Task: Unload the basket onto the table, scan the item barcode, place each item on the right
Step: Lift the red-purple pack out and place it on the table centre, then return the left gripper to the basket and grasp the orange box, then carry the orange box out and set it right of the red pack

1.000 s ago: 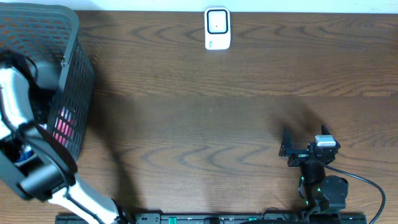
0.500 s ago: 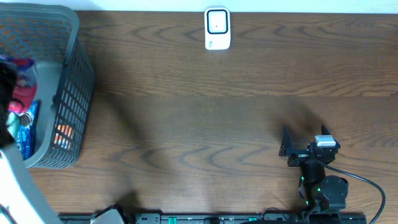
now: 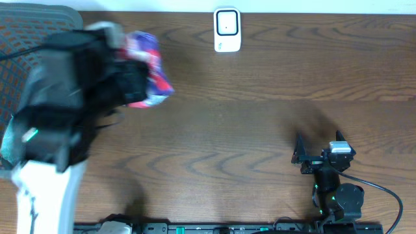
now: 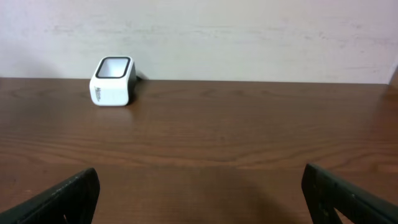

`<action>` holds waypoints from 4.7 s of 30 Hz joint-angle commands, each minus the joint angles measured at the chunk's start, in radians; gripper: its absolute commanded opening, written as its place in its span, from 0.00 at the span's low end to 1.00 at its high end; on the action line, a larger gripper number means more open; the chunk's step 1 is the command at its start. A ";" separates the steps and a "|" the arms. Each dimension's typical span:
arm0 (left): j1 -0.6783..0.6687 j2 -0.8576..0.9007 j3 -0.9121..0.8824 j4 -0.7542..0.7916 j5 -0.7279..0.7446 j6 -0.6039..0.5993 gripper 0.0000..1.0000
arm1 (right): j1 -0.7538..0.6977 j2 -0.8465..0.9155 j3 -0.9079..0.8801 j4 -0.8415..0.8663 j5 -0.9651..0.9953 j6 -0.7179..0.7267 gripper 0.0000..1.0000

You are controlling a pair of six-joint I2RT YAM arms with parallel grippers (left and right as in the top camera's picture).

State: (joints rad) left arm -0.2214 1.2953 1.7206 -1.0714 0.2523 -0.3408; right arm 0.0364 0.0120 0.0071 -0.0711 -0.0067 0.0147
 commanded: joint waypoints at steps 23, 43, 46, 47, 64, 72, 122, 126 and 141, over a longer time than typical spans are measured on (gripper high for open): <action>-0.198 0.578 0.119 -0.114 -0.157 0.093 0.92 | -0.009 -0.005 -0.002 -0.004 -0.001 0.011 0.99; 0.863 0.271 0.246 -0.291 -0.193 -0.108 0.92 | -0.009 -0.005 -0.002 -0.004 -0.001 0.011 0.99; 0.951 0.306 0.196 -0.294 -0.194 -0.156 0.92 | -0.009 -0.005 -0.002 -0.004 -0.001 0.011 0.99; 0.966 0.318 0.180 -0.293 -0.193 -0.165 0.92 | -0.009 -0.005 -0.002 -0.004 -0.001 0.011 0.99; 0.879 0.632 -0.013 -0.222 -0.247 -0.325 0.88 | -0.009 -0.005 -0.002 -0.004 -0.001 0.011 0.99; 0.786 0.750 -0.092 -0.130 -0.280 -0.391 0.87 | -0.009 -0.005 -0.002 -0.004 -0.001 0.011 0.99; 0.129 -0.015 0.195 0.013 -0.060 -0.085 0.08 | -0.009 -0.005 -0.002 -0.004 -0.001 0.011 0.99; -0.038 0.121 0.179 0.064 -0.061 -0.051 0.07 | -0.009 -0.005 -0.002 -0.004 -0.001 0.011 0.99; -0.352 0.711 0.179 0.168 -0.060 -0.113 0.08 | -0.009 -0.005 -0.002 -0.004 0.000 0.011 0.99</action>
State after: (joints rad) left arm -0.5488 1.9617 1.9018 -0.9146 0.1860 -0.4213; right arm 0.0364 0.0120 0.0071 -0.0711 -0.0067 0.0147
